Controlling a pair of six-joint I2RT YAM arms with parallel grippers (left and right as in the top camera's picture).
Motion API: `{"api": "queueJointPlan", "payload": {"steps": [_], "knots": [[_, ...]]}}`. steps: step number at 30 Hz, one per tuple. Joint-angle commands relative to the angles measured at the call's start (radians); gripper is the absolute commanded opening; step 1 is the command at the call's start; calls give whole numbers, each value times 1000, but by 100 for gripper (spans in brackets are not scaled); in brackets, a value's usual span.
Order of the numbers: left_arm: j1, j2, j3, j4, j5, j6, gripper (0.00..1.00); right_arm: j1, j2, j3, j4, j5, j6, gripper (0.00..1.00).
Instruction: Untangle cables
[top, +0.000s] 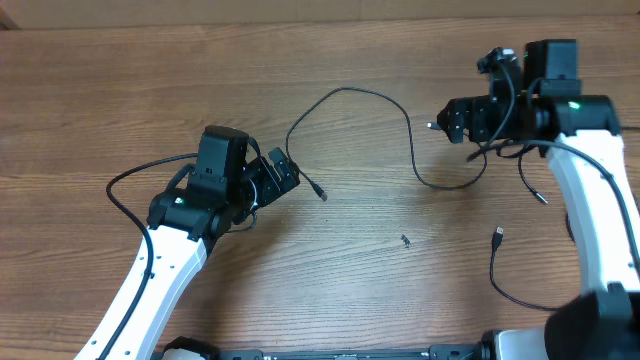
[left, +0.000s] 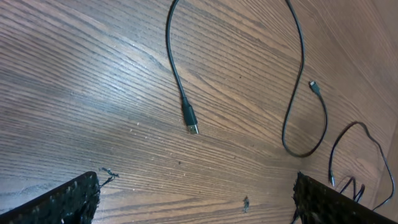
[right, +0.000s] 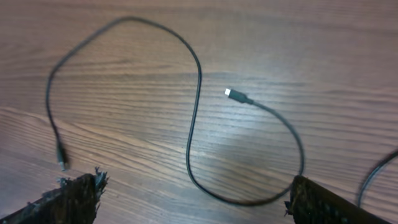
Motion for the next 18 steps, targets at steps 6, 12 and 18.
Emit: {"api": "queueJointPlan", "payload": {"steps": [6, 12, 18], "knots": [[-6, -6, 9, 1, -6, 4, 100, 11, 229, -17, 80, -12, -13, 93], [-6, -6, 9, 1, -6, 4, 99, 34, 278, -18, 97, -8, -14, 94], [-6, -6, 9, 1, -6, 4, 100, 88, 346, -18, 116, -8, -14, 94]]}}
